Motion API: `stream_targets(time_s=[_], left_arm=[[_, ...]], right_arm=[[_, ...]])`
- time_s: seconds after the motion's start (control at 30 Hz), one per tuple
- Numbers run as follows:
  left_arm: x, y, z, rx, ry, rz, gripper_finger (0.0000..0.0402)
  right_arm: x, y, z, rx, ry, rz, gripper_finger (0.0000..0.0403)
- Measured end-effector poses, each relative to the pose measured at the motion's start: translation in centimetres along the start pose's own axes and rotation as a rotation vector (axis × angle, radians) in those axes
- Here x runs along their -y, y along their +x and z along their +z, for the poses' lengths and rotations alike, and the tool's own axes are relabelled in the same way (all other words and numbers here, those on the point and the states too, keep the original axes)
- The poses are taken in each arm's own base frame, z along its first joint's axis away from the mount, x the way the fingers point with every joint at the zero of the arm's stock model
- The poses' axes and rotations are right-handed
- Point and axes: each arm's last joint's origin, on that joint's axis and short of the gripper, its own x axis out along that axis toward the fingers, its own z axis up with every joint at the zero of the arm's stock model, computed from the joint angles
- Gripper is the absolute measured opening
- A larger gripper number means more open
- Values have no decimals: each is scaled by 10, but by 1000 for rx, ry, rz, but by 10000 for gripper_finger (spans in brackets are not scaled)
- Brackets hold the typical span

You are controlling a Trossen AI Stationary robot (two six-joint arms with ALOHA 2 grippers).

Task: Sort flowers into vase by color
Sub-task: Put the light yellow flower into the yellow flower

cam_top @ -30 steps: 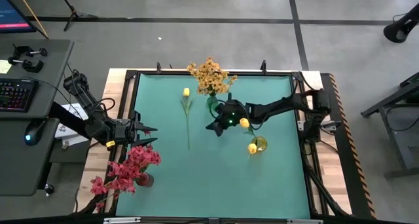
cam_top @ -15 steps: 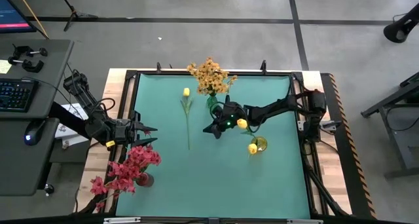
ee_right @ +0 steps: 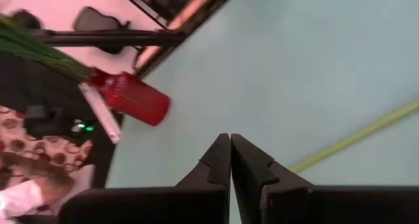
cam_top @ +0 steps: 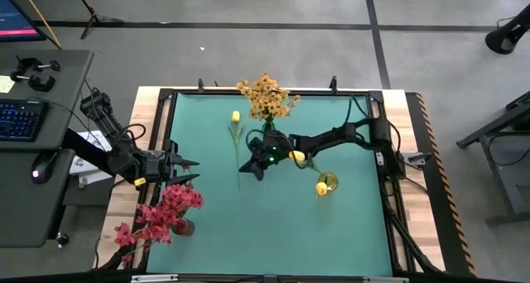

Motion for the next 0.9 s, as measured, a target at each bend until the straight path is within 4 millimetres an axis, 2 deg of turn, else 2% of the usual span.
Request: stream_targets(time_s=[0.23, 0.4, 0.63, 0.9], left_arm=[[0, 0, -1, -4, 6, 0, 136], [0, 0, -1, -5, 7, 1, 136], [0, 0, -1, -6, 16, 1, 136], [0, 0, -1, -6, 16, 2, 136]], right_arm=[[11, 17, 1, 15, -21, -102, 0], [16, 22, -1, 25, -119, -158, 0], [3, 28, -9, 23, -332, -163, 0], [-22, 39, -31, 1, -720, -238, 0]])
